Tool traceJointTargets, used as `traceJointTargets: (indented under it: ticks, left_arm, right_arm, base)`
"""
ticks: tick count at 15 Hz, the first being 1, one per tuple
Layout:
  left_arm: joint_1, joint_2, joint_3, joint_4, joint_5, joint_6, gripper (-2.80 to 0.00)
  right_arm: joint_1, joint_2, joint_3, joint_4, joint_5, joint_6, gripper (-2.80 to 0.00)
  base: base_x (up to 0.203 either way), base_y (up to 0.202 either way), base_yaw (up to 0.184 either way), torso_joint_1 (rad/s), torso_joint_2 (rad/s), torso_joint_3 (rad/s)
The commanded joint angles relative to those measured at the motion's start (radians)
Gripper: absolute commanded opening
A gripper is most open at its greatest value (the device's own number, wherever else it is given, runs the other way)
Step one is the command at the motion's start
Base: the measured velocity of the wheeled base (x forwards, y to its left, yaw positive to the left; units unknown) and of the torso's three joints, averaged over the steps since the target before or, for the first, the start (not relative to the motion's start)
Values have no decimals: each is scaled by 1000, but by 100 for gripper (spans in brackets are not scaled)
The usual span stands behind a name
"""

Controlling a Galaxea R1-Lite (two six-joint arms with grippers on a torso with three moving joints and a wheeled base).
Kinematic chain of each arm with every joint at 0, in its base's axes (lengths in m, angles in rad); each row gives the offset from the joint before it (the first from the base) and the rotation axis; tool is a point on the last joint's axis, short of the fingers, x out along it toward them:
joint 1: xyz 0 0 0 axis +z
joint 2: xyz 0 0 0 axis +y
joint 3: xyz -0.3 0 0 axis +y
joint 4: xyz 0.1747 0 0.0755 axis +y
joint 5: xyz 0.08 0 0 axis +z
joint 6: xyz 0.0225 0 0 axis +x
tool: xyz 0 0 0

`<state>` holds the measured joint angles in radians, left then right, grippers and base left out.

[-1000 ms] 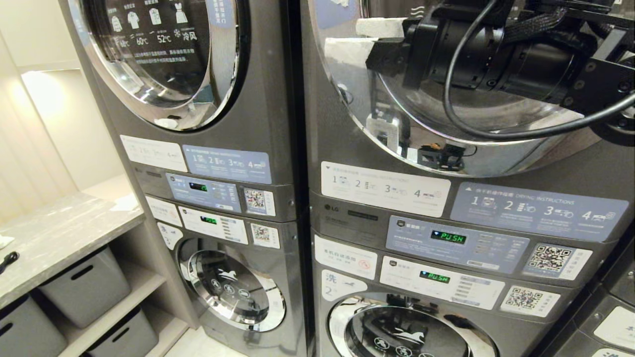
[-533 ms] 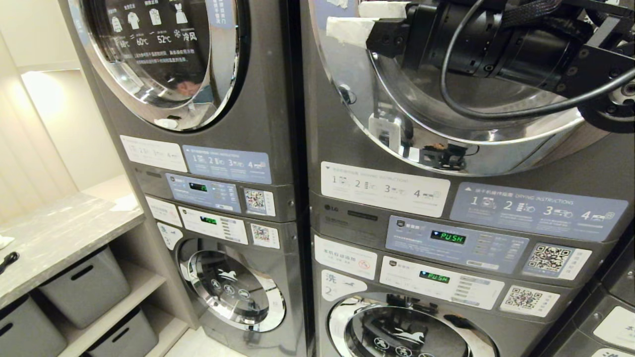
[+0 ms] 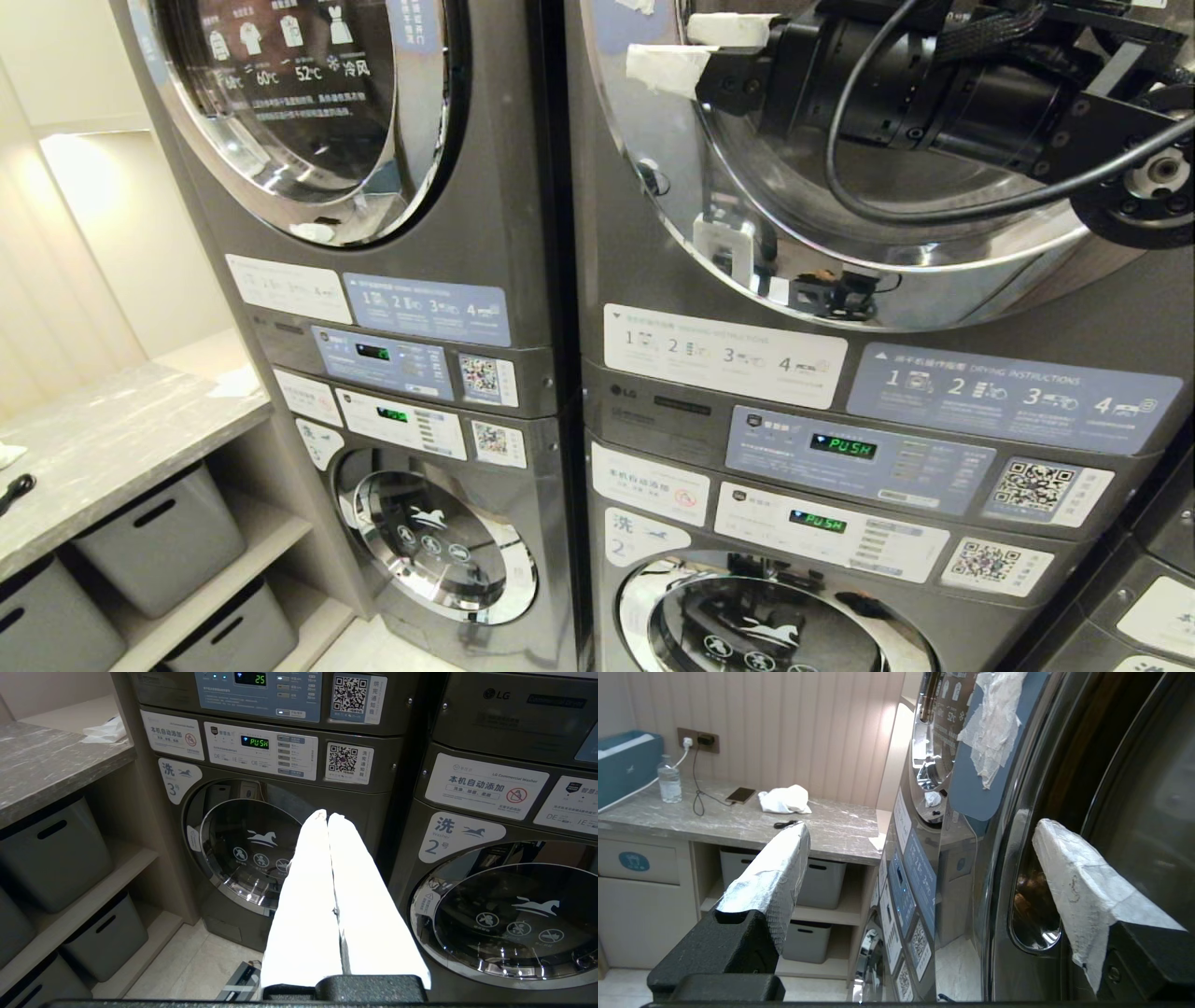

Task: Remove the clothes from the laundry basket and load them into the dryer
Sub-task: Open the dryer

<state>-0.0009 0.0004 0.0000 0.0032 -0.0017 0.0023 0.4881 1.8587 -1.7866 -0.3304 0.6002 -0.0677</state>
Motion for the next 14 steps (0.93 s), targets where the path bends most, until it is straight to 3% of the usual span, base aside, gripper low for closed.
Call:
traceJointTargets:
  ticks: [1,7,14]
  left_arm:
    - [-1,-3,0,0,0,-1,-280]
    - [-1,-3,0,0,0,1,-280]
    - [0,-3,0,0,0,-1,-280]
  right_arm:
    - [1,22,-10,-2,2,-1,0]
    - [1,30,-13,4,8,1,0]
    - [-5,-112,157,12,190,6,0]
  base:
    - [0,0,0,0,0,0]
    - [0,0,0,0,0,0]
    - [0,0,0,0,0,0]
